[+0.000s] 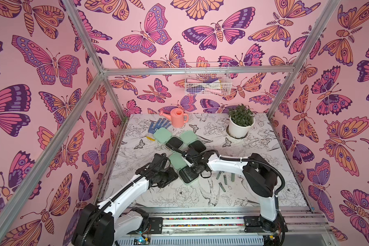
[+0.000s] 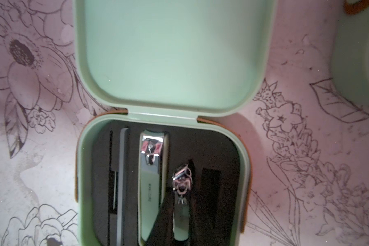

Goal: Organize nail clipper sets
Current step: Place the nail clipper in the storage box.

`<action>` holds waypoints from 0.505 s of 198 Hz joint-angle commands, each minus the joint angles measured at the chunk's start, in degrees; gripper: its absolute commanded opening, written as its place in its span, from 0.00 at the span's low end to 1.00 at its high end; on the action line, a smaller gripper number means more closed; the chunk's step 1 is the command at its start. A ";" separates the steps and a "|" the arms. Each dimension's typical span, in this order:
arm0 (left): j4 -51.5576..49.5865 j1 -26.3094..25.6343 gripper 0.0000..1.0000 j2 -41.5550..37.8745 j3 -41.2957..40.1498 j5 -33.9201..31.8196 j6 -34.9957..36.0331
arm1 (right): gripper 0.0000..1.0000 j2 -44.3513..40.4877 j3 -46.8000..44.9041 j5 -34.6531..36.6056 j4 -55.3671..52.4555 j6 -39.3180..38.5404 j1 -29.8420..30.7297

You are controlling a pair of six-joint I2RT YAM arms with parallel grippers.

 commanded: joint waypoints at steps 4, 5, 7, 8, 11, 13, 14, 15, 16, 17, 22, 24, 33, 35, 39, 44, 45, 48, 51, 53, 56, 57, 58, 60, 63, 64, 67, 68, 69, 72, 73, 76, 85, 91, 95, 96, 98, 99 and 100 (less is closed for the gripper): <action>-0.95 0.47 0.58 -0.50 -0.76 0.42 -1.36 | 0.11 2.11 1.96 2.12 -3.77 0.53 0.39; -0.95 0.47 0.58 -0.51 -0.79 0.44 -1.36 | 0.11 2.15 1.97 2.12 -3.80 0.50 0.39; -0.93 0.47 0.58 -0.52 -0.76 0.46 -1.36 | 0.11 2.24 2.09 2.19 -3.98 0.52 0.39; -0.90 0.47 0.58 -0.52 -0.75 0.46 -1.36 | 0.11 2.34 2.17 2.20 -4.04 0.59 0.39; -0.95 0.46 0.58 -0.53 -0.81 0.46 -1.36 | 0.11 2.37 2.31 2.21 -4.27 0.64 0.45; -0.95 0.47 0.58 -0.53 -0.83 0.47 -1.36 | 0.11 2.42 2.45 2.28 -4.54 0.68 0.39; -0.95 0.47 0.58 -0.53 -0.83 0.47 -1.32 | 0.11 2.42 2.45 2.28 -4.54 0.68 0.39; -0.95 0.47 0.58 -0.53 -0.83 0.47 -1.30 | 0.11 2.43 2.48 2.29 -4.63 0.71 0.43; -0.95 0.47 0.58 -0.53 -0.83 0.47 -1.29 | 0.11 2.48 2.54 2.29 -4.72 0.72 0.41; -0.95 0.47 0.58 -0.53 -0.83 0.47 -1.32 | 0.11 2.51 2.53 2.30 -4.81 0.73 0.40; -0.95 0.47 0.58 -0.53 -0.88 0.47 -1.29 | 0.11 2.74 2.81 2.43 -5.26 0.79 0.40; -0.95 0.47 0.58 -0.53 -0.89 0.47 -1.28 | 0.11 2.78 2.92 2.46 -5.49 0.77 0.39; -0.95 0.47 0.58 -0.61 -0.91 0.47 -1.26 | 0.10 3.14 3.30 2.56 -6.34 0.74 0.46; -0.95 0.47 0.58 -0.61 -0.92 0.47 -1.27 | 0.10 3.13 3.45 2.56 -6.57 0.78 0.43; -0.93 0.47 0.58 -0.61 -0.92 0.47 -1.27 | 0.10 3.24 3.55 2.56 -6.75 0.80 0.47; -0.92 0.48 0.58 -0.57 -0.93 0.47 -1.27 | 0.10 3.53 3.69 2.61 -7.07 0.79 0.41; -0.94 0.52 0.58 -0.59 -0.93 0.47 -1.27 | 0.10 3.56 3.67 2.63 -7.17 0.81 0.44; -0.95 0.48 0.58 -0.61 -0.92 0.47 -1.27 | 0.10 3.70 3.78 2.67 -7.44 0.75 0.41; -0.95 0.55 0.58 -0.58 -0.92 0.47 -1.25 | 0.10 3.73 3.89 2.73 -7.58 0.67 0.43; -0.95 0.49 0.58 -0.58 -0.92 0.47 -1.27 | 0.10 3.82 3.96 2.74 -7.68 0.68 0.44; -0.95 0.53 0.58 -0.54 -0.92 0.47 -1.27 | 0.10 3.91 3.98 2.80 -7.82 0.65 0.40; -0.95 0.50 0.58 -0.54 -0.88 0.47 -1.27 | 0.10 3.93 3.95 2.82 -7.85 0.69 0.39; -0.95 0.49 0.58 -0.53 -0.90 0.47 -1.27 | 0.10 4.06 3.98 2.82 -7.91 0.67 0.43; -0.95 0.48 0.58 -0.53 -0.85 0.47 -1.27 | 0.10 4.04 3.98 2.83 -8.04 0.65 0.46; -0.95 0.51 0.58 -0.53 -0.88 0.47 -1.27 | 0.10 4.11 4.08 2.91 -8.10 0.66 0.46; -0.91 0.49 0.58 -0.53 -0.90 0.47 -1.27 | 0.10 4.16 4.09 2.91 -8.12 0.65 0.47; -0.91 0.48 0.58 -0.53 -0.88 0.47 -1.27 | 0.10 4.23 4.05 2.91 -8.21 0.67 0.40; -0.89 0.47 0.58 -0.53 -0.86 0.47 -1.27 | 0.10 4.38 4.08 2.91 -8.29 0.68 0.41; -0.92 0.47 0.58 -0.48 -0.84 0.47 -1.27 | 0.10 4.38 4.13 2.91 -8.31 0.66 0.40; -0.95 0.47 0.58 -0.45 -0.86 0.47 -1.26 | 0.10 4.49 4.17 2.91 -8.32 0.70 0.41; -0.95 0.47 0.58 -0.45 -0.84 0.38 -1.27 | 0.10 4.52 4.18 2.91 -8.36 0.72 0.44; -0.95 0.47 0.58 -0.44 -0.83 0.39 -1.26 | 0.10 4.67 4.18 2.91 -8.41 0.78 0.39; -0.93 0.56 0.58 -0.44 -0.85 0.38 -1.27 | 0.10 5.11 4.26 2.78 -8.56 0.75 0.41; -0.91 0.56 0.58 -0.44 -0.83 0.41 -1.23 | 0.10 5.39 4.28 2.74 -8.71 0.86 0.46; -0.92 0.53 0.58 -0.44 -0.84 0.45 -1.26 | 0.10 5.65 4.37 2.63 -8.88 0.85 0.46; -0.93 0.55 0.58 -0.44 -0.84 0.46 -1.27 | 0.10 5.72 4.36 2.64 -8.91 0.84 0.47; -0.95 0.54 0.58 -0.44 -0.83 0.42 -1.27 | 0.10 5.83 4.43 2.60 -8.93 0.87 0.45; -0.91 0.55 0.58 -0.44 -0.83 0.44 -1.27 | 0.10 5.88 4.42 2.57 -8.93 0.90 0.42; -0.93 0.56 0.58 -0.44 -0.83 0.45 -1.27 | 0.10 5.88 4.42 2.57 -8.93 0.90 0.42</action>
